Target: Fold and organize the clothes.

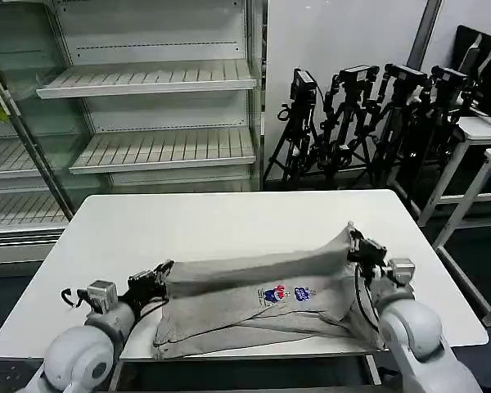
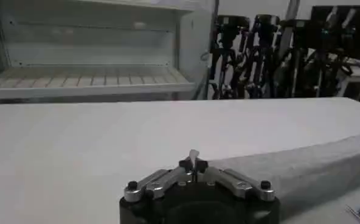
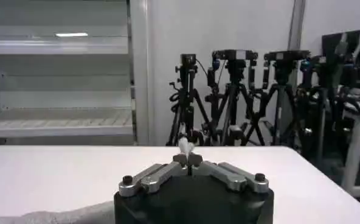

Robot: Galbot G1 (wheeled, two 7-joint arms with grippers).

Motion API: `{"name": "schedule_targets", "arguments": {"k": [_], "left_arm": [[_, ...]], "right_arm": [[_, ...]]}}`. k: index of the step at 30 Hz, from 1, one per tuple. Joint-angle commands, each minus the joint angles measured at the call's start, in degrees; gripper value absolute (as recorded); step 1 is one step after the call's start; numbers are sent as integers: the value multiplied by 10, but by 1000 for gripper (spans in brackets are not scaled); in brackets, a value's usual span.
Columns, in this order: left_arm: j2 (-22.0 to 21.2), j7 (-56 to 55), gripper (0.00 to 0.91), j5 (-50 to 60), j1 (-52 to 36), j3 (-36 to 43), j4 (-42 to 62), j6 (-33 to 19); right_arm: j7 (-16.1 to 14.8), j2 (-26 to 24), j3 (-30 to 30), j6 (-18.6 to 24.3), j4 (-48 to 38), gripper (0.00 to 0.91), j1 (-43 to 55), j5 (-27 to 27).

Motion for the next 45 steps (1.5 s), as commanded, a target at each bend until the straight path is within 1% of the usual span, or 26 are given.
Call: {"name": "schedule_targets", "arguments": {"k": [1, 3, 4, 9, 10, 11, 12, 13, 14, 17, 19, 22, 26, 31, 34, 38, 41, 45], "left_arm": [[-4, 9, 50, 53, 111, -14, -52, -4], [-8, 12, 50, 68, 114, -7, -39, -11], [-10, 13, 50, 75, 113, -3, -31, -14], [-17, 13, 50, 99, 99, 8, -1, -22], [-18, 13, 50, 101, 98, 9, 3, -23], [-19, 13, 71, 104, 98, 11, 5, -24], [-21, 14, 413, 105, 97, 12, 6, -24], [-22, 14, 786, 105, 97, 12, 7, -24], [-24, 15, 907, 105, 97, 12, 5, -24], [-29, 18, 907, 109, 104, 8, -6, -34], [-34, 17, 907, 107, 111, 1, -17, -34], [-45, 4, 907, 105, 128, -14, -42, -39], [-71, -41, 907, 94, 166, -34, -89, -73], [-109, -84, 907, 80, 206, -42, -116, -100], [-136, -98, 907, 81, 226, -32, -116, -109], [-163, -107, 907, 115, 252, -4, -102, -130], [-180, -109, 907, 127, 247, 9, -78, -136], [-191, -112, 907, 134, 227, 19, -51, -142]], "right_arm": [[-4, 4, 47, 6, 70, 0, -128, -15], [-4, 8, 44, 8, 65, 0, -130, -21], [-3, 16, 37, 11, 53, 0, -132, -40], [-2, 25, 23, 12, 31, 0, -129, -57], [0, 27, 20, 7, 28, 60, -128, -61], [1, 28, 19, -2, 25, 403, -126, -61], [2, 29, 17, -12, 23, 907, -125, -62], [2, 30, 16, -19, 22, 907, -125, -66], [2, 31, 16, -21, 23, 907, -126, -68], [4, 34, 19, -20, 33, 907, -134, -68], [4, 34, 27, -10, 46, 907, -145, -72], [10, 36, 42, 12, 77, 907, -165, -93], [10, 40, 70, 22, 131, 907, -209, -109], [10, 50, 85, 27, 170, 907, -247, -115], [9, 58, 86, 28, 183, 907, -258, -122], [10, 66, 81, 29, 183, 907, -261, -128], [11, 71, 80, 30, 181, 907, -262, -130], [11, 77, 78, 32, 181, 907, -265, -132]]}}
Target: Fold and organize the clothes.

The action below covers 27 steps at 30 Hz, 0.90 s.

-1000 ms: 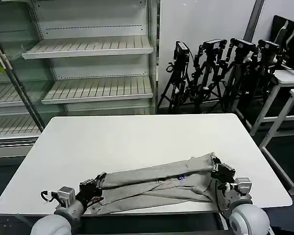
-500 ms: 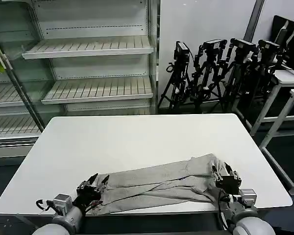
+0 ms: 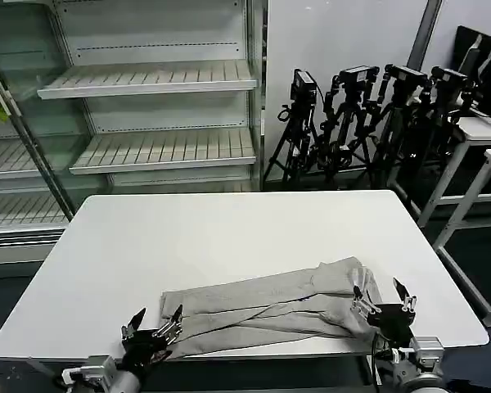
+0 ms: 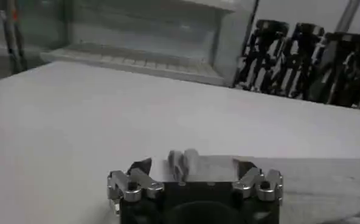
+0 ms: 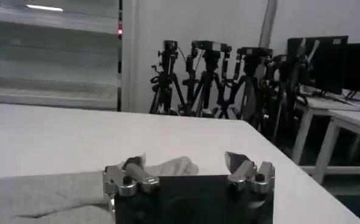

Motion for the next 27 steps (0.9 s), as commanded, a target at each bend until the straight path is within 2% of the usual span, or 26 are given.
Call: {"name": "schedule_targets", "arguments": {"k": [1, 9, 10, 11, 12, 13, 14, 17, 27], "left_arm": [[-55, -25, 907, 26, 11, 25, 37, -27], [-70, -30, 907, 32, -9, 53, 59, -31], [-72, -31, 877, 35, -11, 55, 61, -32], [-73, -31, 695, 36, -14, 58, 66, -34], [-76, -31, 605, 39, -17, 60, 69, -36], [-77, -32, 393, 40, -18, 61, 72, -38], [-77, -32, 222, 39, -20, 62, 74, -40], [-77, -32, 71, 39, -20, 65, 74, -45], [-79, -32, 60, 38, -17, 74, 75, -58]], "right_arm": [[1, 9, 7, 4, 23, 907, -23, -9], [2, 19, 3, 5, 29, 907, -26, -12], [3, 20, 3, 5, 30, 907, -27, -13], [3, 21, 3, 5, 31, 907, -27, -13], [3, 23, 2, 5, 31, 907, -28, -13], [3, 24, 2, 5, 33, 907, -29, -13], [3, 25, 2, 5, 34, 907, -30, -13], [3, 28, 1, 5, 37, 907, -33, -14], [6, 39, -3, 8, 43, 907, -37, -18]]}}
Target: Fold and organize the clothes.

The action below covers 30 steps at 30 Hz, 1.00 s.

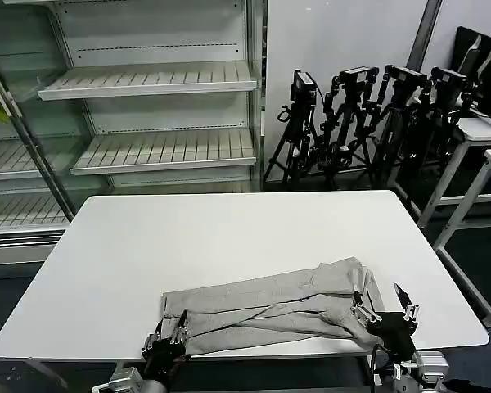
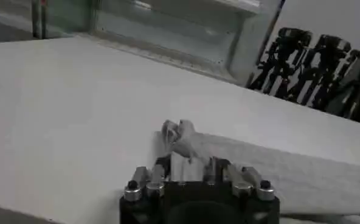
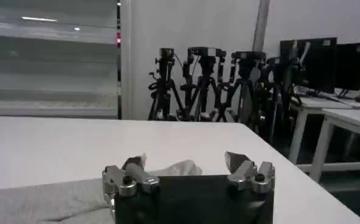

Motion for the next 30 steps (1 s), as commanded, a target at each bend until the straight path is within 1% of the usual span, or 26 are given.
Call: {"name": "schedule_targets", "arguments": {"k": [1, 9, 12, 15, 25, 30], "left_arm": [[-6, -4, 60, 2, -2, 8, 12, -7], [-3, -3, 60, -58, -10, -13, 4, -26], [10, -2, 60, -85, -15, -35, -5, -24], [35, 1, 60, -110, -19, -69, -10, -22], [141, 12, 60, -255, -32, -266, 26, 1], [179, 20, 60, -321, -40, -324, 60, 17]], "right_arm": [[1, 3, 0, 1, 3, 907, -3, -1], [3, 10, 0, 4, 8, 907, -4, -1], [4, 12, 0, 4, 10, 907, -4, -1], [3, 12, 0, 3, 12, 907, -3, 0], [2, 10, 0, 1, 6, 907, 4, 4], [2, 3, 2, -2, 1, 907, 12, 10]]}}
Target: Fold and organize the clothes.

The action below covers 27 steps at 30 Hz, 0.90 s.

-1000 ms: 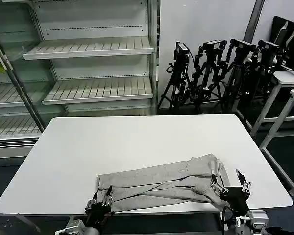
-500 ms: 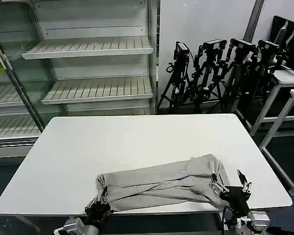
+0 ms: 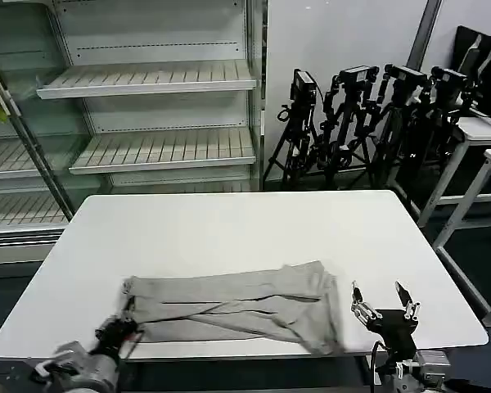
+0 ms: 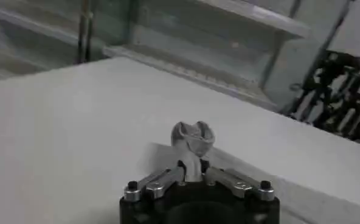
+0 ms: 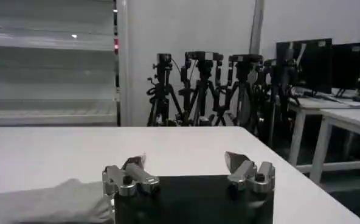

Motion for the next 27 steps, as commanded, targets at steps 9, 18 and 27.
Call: {"name": "schedule_targets", "arguments": {"k": [9, 18, 27], "left_arm": [[37, 15, 60, -305, -6, -97, -73, 57], [-54, 7, 60, -410, -58, 45, -106, 74], [-116, 5, 60, -347, -117, 174, -73, 67]], "right_arm": [[-1, -3, -2, -1, -11, 907, 5, 3], [-3, -2, -3, 3, -24, 907, -3, 1], [-3, -7, 0, 4, -30, 907, 1, 2]]}}
